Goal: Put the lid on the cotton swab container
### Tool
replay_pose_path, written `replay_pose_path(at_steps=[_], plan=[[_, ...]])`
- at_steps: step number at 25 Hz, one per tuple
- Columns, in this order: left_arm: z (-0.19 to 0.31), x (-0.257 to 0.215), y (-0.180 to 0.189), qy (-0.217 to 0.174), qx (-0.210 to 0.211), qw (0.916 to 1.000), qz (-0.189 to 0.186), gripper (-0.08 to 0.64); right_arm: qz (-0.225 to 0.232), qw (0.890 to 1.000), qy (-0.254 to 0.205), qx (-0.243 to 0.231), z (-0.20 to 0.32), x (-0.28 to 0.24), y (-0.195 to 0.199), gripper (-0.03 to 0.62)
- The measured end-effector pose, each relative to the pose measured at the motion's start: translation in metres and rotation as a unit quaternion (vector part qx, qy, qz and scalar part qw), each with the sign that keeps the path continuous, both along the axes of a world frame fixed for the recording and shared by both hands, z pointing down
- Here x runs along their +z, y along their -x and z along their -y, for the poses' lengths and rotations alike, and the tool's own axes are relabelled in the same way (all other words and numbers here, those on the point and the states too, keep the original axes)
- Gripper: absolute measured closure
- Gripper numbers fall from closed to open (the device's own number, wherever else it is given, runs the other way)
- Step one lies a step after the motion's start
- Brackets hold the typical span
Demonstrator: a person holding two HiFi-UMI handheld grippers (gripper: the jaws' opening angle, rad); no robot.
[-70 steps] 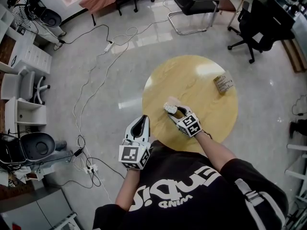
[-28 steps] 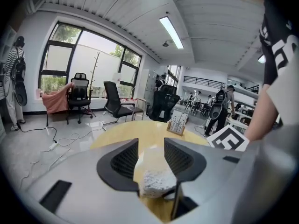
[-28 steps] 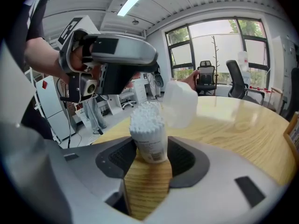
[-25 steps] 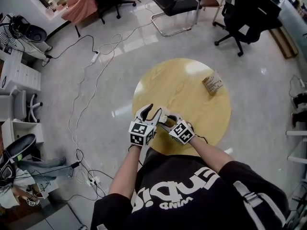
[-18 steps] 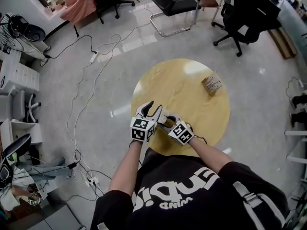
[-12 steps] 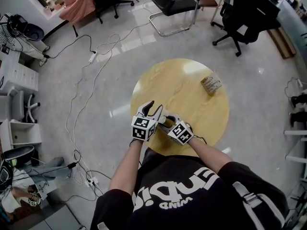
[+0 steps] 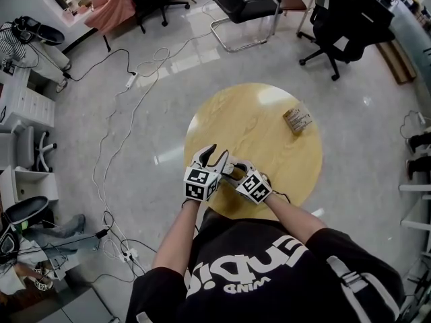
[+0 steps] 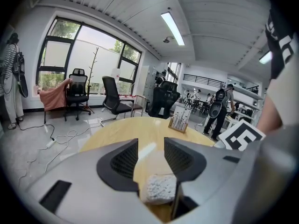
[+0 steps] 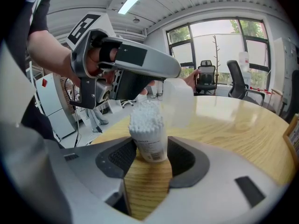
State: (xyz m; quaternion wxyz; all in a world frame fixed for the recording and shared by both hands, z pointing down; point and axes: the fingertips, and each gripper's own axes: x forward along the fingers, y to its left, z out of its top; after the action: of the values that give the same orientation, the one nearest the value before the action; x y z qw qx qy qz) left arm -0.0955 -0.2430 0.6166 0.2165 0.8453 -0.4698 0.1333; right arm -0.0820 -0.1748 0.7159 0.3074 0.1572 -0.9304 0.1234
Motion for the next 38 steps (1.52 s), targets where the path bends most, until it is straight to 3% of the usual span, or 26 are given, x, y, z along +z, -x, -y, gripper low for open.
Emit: replay_pose_path(at_steps=[20, 30, 38], plan=[[-0.047, 0.005, 0.023, 0.012, -0.033, 0.9994, -0.003, 0.397, 0.001, 1.0, 0.005, -0.002, 0.001, -0.002, 0.003, 0.388], [-0.063, 0.022, 0.029, 0.033, -0.041, 0.9985, 0.014, 0.399, -0.003, 1.0, 0.003, -0.009, -0.003, 0.0, 0.005, 0.388], [-0.065, 0.027, 0.027, 0.045, -0.027, 0.9973, 0.052, 0.399, -0.004, 1.0, 0.006, -0.013, -0.004, 0.0, 0.005, 0.388]])
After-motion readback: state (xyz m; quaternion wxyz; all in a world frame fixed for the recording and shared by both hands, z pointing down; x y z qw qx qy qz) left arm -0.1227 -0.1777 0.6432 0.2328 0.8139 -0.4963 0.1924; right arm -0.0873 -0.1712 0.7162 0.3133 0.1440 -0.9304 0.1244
